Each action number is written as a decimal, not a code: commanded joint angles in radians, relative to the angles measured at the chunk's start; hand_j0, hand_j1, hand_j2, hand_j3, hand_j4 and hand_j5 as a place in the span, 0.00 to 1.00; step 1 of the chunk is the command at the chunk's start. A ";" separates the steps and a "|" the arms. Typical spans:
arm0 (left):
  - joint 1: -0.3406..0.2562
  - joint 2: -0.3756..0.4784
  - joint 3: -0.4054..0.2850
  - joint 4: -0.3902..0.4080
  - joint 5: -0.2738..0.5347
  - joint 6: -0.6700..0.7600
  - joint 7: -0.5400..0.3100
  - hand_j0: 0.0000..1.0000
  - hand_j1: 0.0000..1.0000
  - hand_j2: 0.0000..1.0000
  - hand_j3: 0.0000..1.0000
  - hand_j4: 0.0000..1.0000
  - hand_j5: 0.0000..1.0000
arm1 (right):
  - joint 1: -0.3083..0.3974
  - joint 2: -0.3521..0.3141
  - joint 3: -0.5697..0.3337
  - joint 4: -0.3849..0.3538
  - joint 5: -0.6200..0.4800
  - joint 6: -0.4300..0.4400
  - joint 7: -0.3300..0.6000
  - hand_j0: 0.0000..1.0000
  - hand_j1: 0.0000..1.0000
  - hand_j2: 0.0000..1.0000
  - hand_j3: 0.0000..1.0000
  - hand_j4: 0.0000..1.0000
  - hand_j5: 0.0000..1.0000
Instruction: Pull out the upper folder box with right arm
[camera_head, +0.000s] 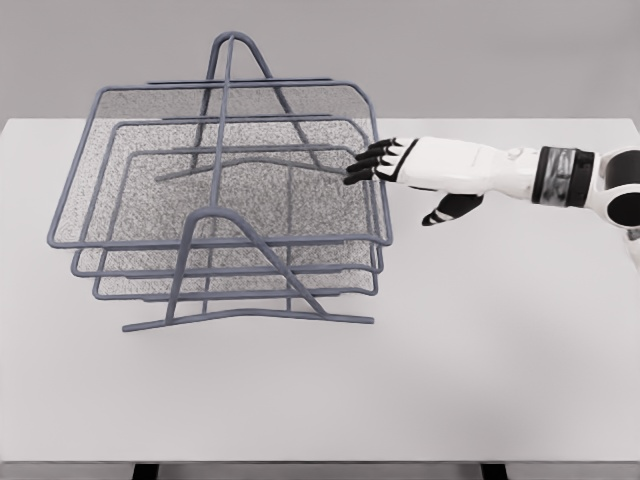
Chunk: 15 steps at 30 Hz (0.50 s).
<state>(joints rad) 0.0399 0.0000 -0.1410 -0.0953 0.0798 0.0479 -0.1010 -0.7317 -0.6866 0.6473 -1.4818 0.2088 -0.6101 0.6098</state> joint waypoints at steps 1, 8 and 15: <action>0.000 0.000 0.000 0.000 0.000 0.000 0.000 1.00 1.00 1.00 1.00 1.00 1.00 | 0.000 -0.021 0.002 0.001 0.027 -0.001 0.001 1.00 1.00 1.00 1.00 1.00 1.00; 0.000 0.000 0.000 0.000 0.000 0.000 0.000 1.00 1.00 1.00 1.00 1.00 1.00 | 0.002 -0.080 -0.011 -0.011 0.018 -0.001 0.001 1.00 1.00 1.00 1.00 1.00 1.00; 0.000 0.000 0.000 0.000 0.000 0.000 0.000 1.00 1.00 1.00 1.00 1.00 1.00 | 0.011 -0.123 -0.012 -0.012 0.017 -0.001 0.001 1.00 1.00 1.00 1.00 1.00 1.00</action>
<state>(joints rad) 0.0399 -0.0001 -0.1410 -0.0952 0.0797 0.0477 -0.1011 -0.7210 -0.8000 0.6359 -1.5024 0.1610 -0.6064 0.6098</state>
